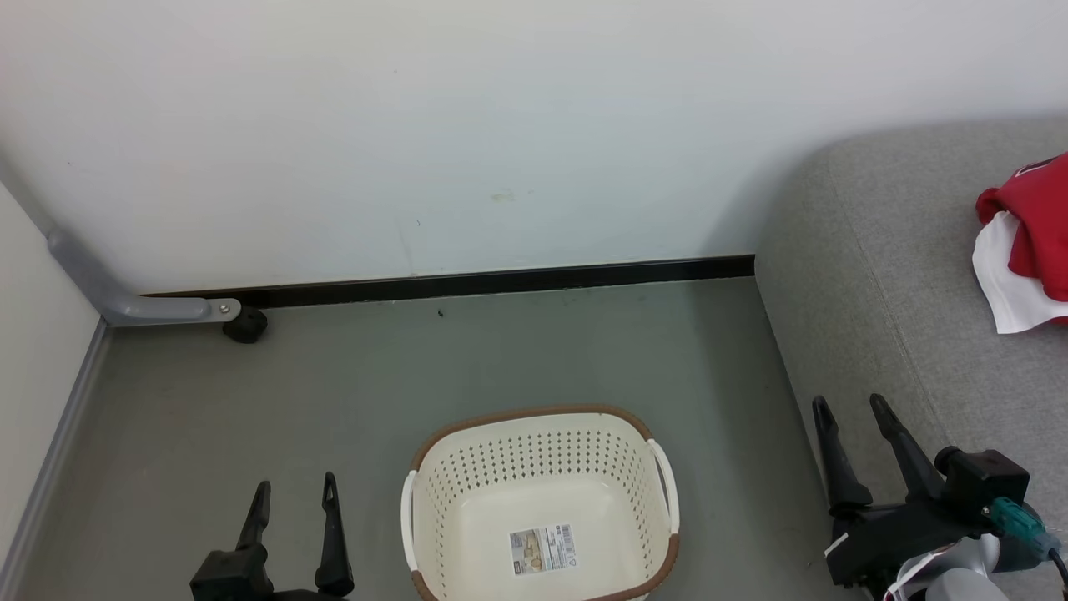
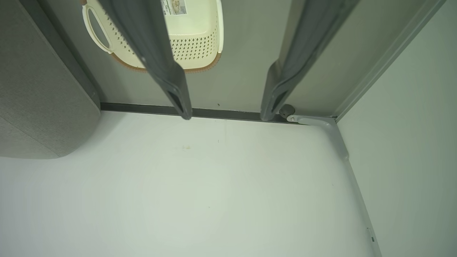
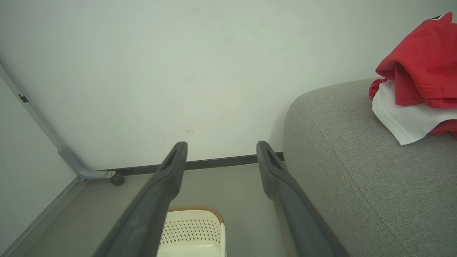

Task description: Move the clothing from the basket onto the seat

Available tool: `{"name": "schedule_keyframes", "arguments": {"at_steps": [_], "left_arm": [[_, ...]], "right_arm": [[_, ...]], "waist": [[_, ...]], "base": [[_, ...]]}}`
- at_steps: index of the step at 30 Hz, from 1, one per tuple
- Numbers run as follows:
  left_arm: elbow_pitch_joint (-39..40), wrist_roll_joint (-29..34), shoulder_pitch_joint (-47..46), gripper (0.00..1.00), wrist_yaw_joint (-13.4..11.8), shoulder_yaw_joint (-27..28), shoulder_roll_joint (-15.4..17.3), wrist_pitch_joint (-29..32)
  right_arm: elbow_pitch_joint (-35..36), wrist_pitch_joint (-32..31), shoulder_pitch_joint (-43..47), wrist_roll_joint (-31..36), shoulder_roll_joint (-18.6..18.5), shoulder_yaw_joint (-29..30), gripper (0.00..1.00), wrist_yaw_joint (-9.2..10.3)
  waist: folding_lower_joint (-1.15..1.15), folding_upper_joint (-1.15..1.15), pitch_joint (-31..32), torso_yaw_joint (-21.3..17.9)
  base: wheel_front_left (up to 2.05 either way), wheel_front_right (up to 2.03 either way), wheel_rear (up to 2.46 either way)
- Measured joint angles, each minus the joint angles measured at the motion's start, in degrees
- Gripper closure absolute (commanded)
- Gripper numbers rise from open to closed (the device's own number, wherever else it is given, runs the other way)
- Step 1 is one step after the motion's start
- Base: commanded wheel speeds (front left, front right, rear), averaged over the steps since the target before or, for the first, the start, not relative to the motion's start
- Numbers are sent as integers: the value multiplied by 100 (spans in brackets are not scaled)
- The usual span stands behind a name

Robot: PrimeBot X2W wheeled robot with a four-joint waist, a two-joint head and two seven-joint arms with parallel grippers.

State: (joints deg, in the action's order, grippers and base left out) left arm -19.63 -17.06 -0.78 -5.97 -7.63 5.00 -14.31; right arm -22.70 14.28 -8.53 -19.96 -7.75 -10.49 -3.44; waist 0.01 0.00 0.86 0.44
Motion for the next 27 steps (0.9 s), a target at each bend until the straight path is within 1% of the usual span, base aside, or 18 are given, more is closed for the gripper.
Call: {"name": "schedule_keyframes", "arguments": {"at_steps": [5,6,12,17,23,26,27], "left_arm": [[15,35,0,0,80,-8,-23,1],[-8,34,3,100,119,-22,-23,3],[-344,22,215,100,130,-56,-86,12],[-372,-166,242,100,155,8,-100,112],[-380,-653,237,100,249,100,-103,245],[-379,-889,227,100,256,134,-107,315],[-378,-956,225,100,296,147,-108,339]], "right_arm": [[10,0,4,9,0,27,0,-1],[-12,-7,12,24,4,24,100,-2],[-371,-18,348,23,114,-18,100,-2],[-396,-118,384,-198,129,68,100,-9],[-385,-261,382,-654,147,188,100,-11],[-370,-320,380,-880,157,243,100,-16],[-365,-332,380,-950,164,263,100,-16]], "waist": [[0,0,7,6],[0,0,8,7],[0,0,8,6],[0,0,5,3],[0,0,1,0],[0,0,-1,-2],[0,0,-2,-2]], "base": [[0,0,0],[0,0,0],[0,0,0],[0,0,0],[0,0,0],[0,0,0],[0,0,0]]}}
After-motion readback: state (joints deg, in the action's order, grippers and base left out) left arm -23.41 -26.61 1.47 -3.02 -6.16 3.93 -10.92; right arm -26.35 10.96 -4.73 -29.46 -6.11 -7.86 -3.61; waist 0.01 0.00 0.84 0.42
